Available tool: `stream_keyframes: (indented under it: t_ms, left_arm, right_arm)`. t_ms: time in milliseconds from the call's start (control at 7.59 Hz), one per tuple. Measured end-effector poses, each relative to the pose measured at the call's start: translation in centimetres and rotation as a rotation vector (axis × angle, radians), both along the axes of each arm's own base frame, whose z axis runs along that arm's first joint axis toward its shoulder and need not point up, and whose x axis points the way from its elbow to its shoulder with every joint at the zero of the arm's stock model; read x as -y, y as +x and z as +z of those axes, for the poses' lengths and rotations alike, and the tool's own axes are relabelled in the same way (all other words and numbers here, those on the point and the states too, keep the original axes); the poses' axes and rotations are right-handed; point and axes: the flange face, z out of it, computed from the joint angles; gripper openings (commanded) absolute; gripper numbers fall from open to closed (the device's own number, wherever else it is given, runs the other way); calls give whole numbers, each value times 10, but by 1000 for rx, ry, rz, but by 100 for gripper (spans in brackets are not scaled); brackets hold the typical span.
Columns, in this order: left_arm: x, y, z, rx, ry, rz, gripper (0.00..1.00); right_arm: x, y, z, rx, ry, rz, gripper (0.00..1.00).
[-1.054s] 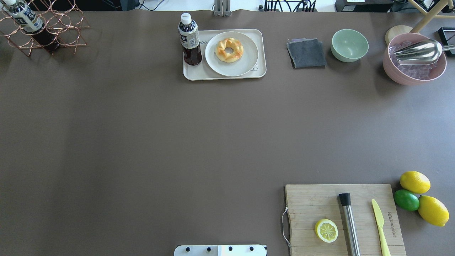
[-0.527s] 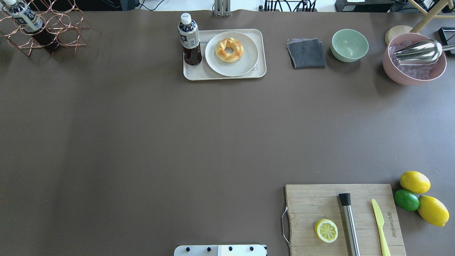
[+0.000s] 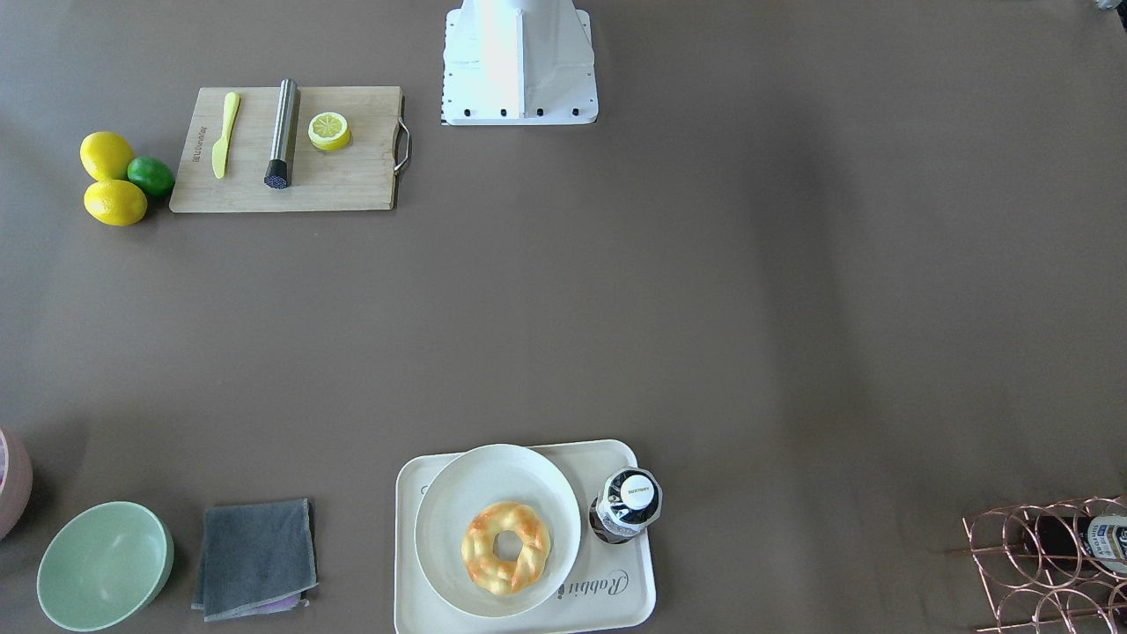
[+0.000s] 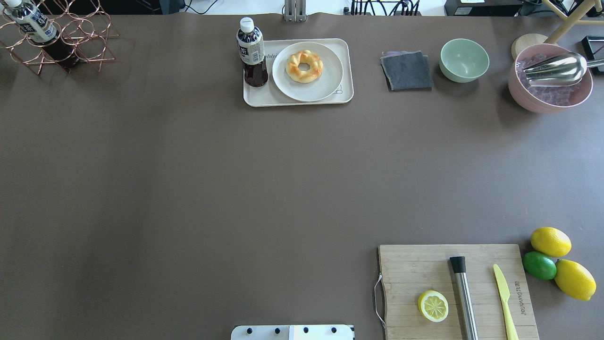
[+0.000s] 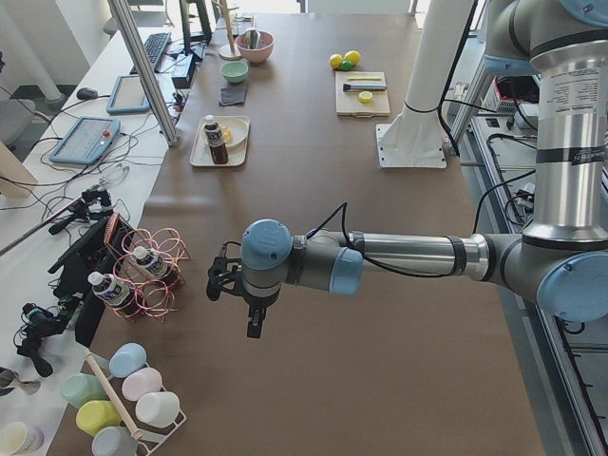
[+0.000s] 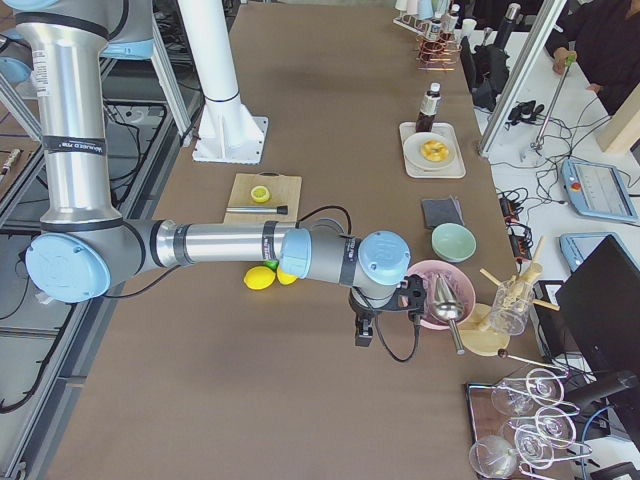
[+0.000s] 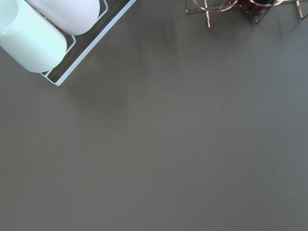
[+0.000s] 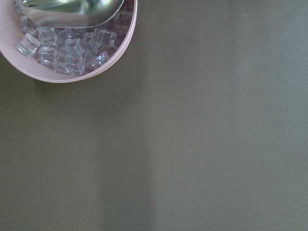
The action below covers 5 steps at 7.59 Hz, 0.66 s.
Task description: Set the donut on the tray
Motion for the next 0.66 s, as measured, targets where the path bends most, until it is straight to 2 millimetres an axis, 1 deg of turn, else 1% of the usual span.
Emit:
stream_keyframes:
  t_ms: [132,263,659]
  left_arm:
    - [-4,6,-6,-10,-6,0,98]
    - [-6,8,-7,-12,-9,1,98]
    - [-6,11,-4,-10,-18,5,98]
  right_arm:
    - [1,-2,-1,-1,3,-4,100]
    - [5,-3,-3,-2,7,-7,100]
    - [9,-4,-6,-3,12,-10,100]
